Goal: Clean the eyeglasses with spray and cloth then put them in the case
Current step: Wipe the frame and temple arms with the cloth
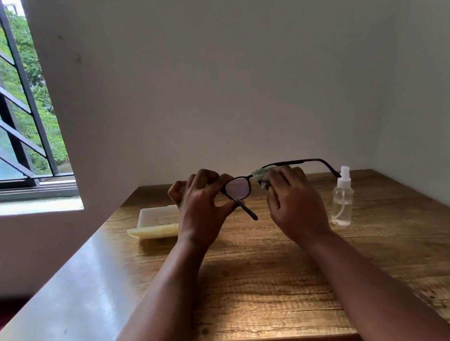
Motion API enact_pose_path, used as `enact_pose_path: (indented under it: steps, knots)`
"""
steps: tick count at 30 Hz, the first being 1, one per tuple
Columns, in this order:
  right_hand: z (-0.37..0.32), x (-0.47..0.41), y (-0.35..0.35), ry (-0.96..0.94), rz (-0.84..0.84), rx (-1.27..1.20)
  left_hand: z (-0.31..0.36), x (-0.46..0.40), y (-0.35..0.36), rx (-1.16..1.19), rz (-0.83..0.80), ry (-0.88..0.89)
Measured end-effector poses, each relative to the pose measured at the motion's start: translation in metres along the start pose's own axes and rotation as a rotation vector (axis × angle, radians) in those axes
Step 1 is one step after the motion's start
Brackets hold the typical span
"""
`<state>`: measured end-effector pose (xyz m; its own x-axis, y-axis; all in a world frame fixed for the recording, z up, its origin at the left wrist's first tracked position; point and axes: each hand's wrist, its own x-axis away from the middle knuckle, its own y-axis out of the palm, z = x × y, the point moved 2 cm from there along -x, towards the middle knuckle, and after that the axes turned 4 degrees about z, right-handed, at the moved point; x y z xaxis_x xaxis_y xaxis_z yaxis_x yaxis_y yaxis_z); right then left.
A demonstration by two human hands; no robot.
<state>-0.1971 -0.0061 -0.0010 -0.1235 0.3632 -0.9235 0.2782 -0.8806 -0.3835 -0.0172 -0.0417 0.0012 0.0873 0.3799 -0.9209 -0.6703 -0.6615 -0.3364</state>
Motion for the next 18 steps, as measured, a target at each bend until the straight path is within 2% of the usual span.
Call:
enact_pose_path:
  steps: [7, 14, 18]
  knots:
    - [0.0039, -0.0008, 0.0033, -0.036, 0.064, 0.075, -0.003, 0.0012, 0.0039, 0.103, -0.004, -0.008]
    - [0.0032, -0.0018, 0.0042, -0.015, 0.024, 0.168, -0.008, 0.0008, 0.0032, 0.071, 0.008, -0.02]
    - [-0.0017, -0.0022, 0.0001, -0.101, 0.029, 0.156, -0.0102, 0.0011, 0.004, 0.072, 0.007, -0.03]
